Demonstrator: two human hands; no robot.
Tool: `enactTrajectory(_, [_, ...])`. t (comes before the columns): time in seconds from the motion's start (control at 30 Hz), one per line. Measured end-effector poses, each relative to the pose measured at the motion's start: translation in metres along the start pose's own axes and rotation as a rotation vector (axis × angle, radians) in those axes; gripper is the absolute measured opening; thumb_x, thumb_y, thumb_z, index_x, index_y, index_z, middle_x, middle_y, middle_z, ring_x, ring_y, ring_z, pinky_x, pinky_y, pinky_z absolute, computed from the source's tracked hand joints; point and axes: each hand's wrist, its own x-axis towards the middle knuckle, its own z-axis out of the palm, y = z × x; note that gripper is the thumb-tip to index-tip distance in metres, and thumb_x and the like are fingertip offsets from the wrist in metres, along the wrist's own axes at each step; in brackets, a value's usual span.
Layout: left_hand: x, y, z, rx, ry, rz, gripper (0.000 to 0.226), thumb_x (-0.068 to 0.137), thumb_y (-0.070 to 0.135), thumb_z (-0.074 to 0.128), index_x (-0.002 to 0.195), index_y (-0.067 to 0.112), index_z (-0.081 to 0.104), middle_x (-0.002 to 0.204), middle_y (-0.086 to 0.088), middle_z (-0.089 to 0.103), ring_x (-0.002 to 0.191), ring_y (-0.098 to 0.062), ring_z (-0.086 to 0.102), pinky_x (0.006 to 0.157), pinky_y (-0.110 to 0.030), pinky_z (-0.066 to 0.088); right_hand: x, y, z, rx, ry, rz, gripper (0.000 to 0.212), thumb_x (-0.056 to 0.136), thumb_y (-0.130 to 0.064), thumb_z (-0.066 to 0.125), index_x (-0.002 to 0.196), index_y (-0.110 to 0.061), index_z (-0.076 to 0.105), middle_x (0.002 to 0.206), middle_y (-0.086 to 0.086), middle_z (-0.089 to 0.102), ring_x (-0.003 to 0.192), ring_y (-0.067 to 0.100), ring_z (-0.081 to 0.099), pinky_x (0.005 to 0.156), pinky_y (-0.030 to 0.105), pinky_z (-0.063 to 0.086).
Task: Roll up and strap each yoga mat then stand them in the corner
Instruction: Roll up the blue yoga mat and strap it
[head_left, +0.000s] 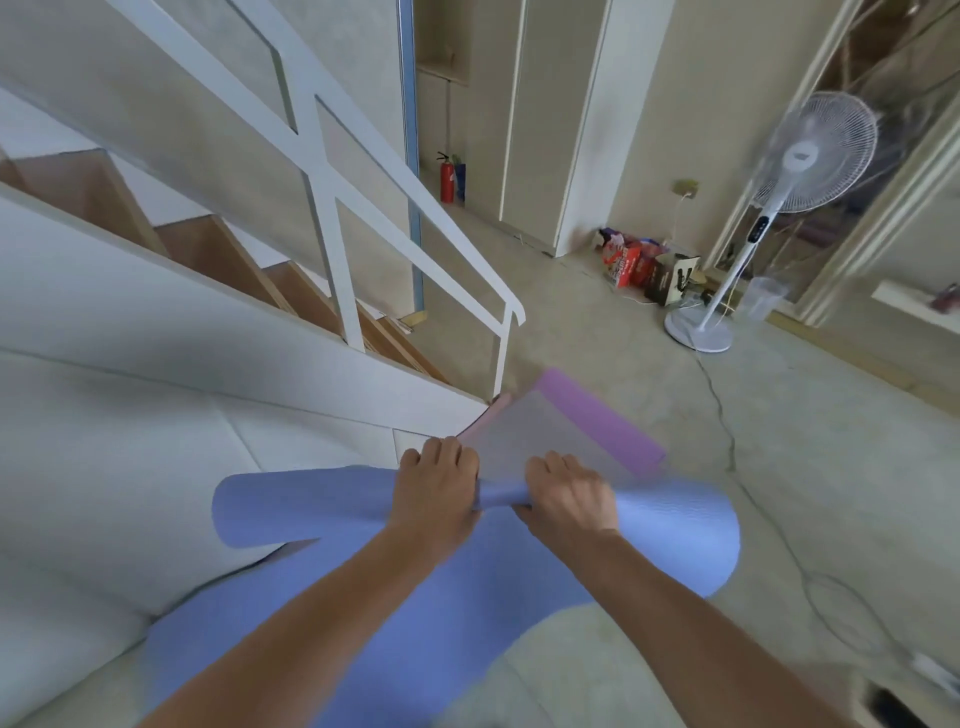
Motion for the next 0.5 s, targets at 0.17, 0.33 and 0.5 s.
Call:
enactTrajectory(0.17, [-0.003,0.010,-0.010,-0.071,-0.178,0.034,0.034,0.073,0.040,0.080,0.085,0.015,0.062,0.079,-0.002,0.067,0.071,-0.025,0.067,0.055,-0.030,0.039,-0.013,-0.003,-0.011,-0.020,-0.235,0.045,0.028,0.086,-0.039,0.061,0.100,-0.015,0.058,0.096,0.005,0.068,0.087,0.029,0.068,0.068,0.031,0.047])
enactTrajectory(0.33, [0.008,0.012,-0.008,-0.416,-0.860,-0.001,0.033,0.074,0.040,0.075,0.087,0.013,0.061,0.090,-0.004,0.066,0.089,-0.027,0.067,0.068,-0.033,0.047,-0.025,0.007,-0.013,0.040,-0.468,-0.029,0.037,0.087,-0.048,0.053,0.111,-0.021,0.048,0.102,0.002,0.067,0.096,0.028,0.064,0.072,0.034,0.044])
enactTrajectory(0.5, [0.014,0.022,-0.019,-0.655,-1.023,-0.119,0.033,0.079,0.037,0.079,0.073,0.016,0.053,0.073,0.003,0.051,0.065,-0.016,0.048,0.059,-0.028,0.034,-0.044,0.020,0.002,-0.074,-0.052,-0.177,0.049,0.039,-0.030,0.086,0.078,-0.014,0.062,0.066,0.002,0.056,0.058,0.027,0.057,0.049,0.030,0.037])
